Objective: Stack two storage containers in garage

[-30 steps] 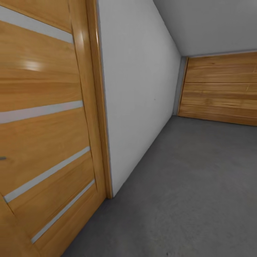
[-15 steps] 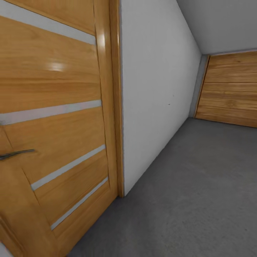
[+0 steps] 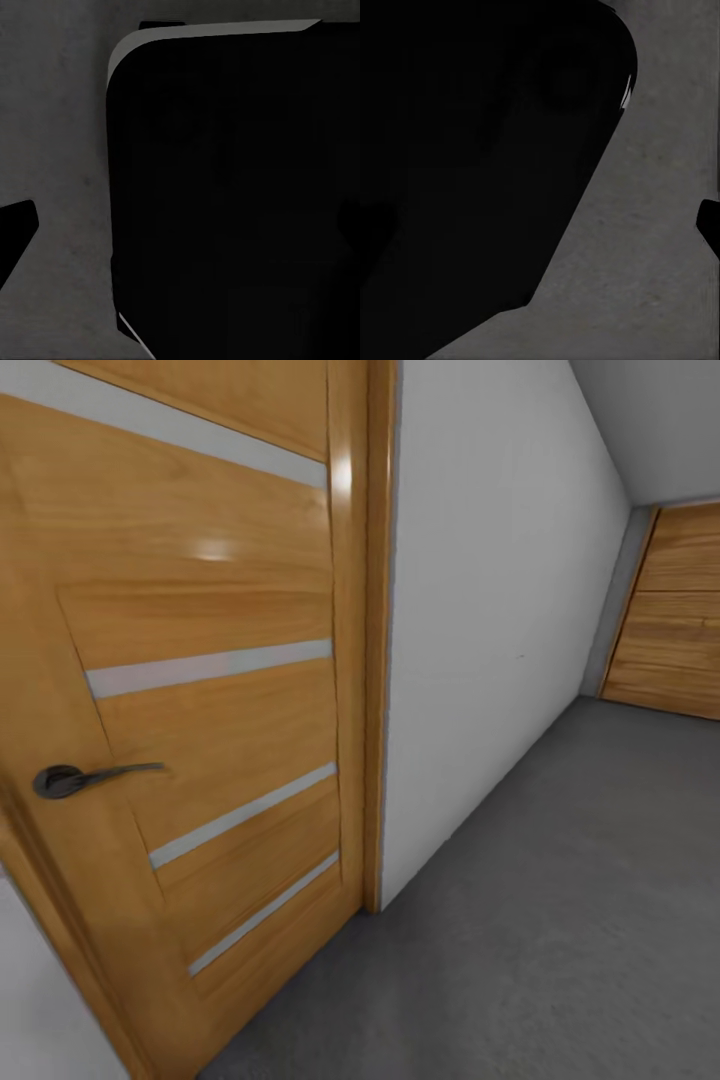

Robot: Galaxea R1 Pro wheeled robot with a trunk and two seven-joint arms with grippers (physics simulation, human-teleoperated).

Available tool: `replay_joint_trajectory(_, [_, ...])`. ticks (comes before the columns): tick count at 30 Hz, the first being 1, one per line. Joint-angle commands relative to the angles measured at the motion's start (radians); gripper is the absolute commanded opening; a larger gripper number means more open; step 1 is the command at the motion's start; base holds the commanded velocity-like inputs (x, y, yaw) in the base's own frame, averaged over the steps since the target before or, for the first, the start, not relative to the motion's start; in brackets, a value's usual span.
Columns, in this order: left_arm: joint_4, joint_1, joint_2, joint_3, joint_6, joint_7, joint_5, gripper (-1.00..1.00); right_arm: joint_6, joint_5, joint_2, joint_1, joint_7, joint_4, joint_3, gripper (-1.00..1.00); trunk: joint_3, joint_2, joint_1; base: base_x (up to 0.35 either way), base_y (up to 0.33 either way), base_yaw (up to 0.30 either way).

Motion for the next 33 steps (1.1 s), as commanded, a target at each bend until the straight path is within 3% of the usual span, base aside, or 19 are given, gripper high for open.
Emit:
replay_joint_trajectory(1, [0.000,0.000,0.000,0.001,-0.002,0.000,0.000,1.00,-0.002,-0.008,0.000,0.000,0.000,0.000,0.008,1.00,-0.001,0.000,0.000,0.000,0.000,0.270])
replay_joint_trajectory(11, [0.000,0.000,0.001,0.000,-0.002,-0.001,0.001,1.00,-0.002,-0.008,0.000,0.000,0.000,0.000,0.008,1.00,-0.001,0.000,0.000,0.056,-0.002,0.270])
replay_joint_trajectory(33, [0.000,0.000,0.001,0.001,-0.002,0.001,0.001,1.00,-0.002,-0.008,0.000,0.000,0.000,0.000,0.008,1.00,-0.001,0.000,0.000,0.274,-0.123,0.270])
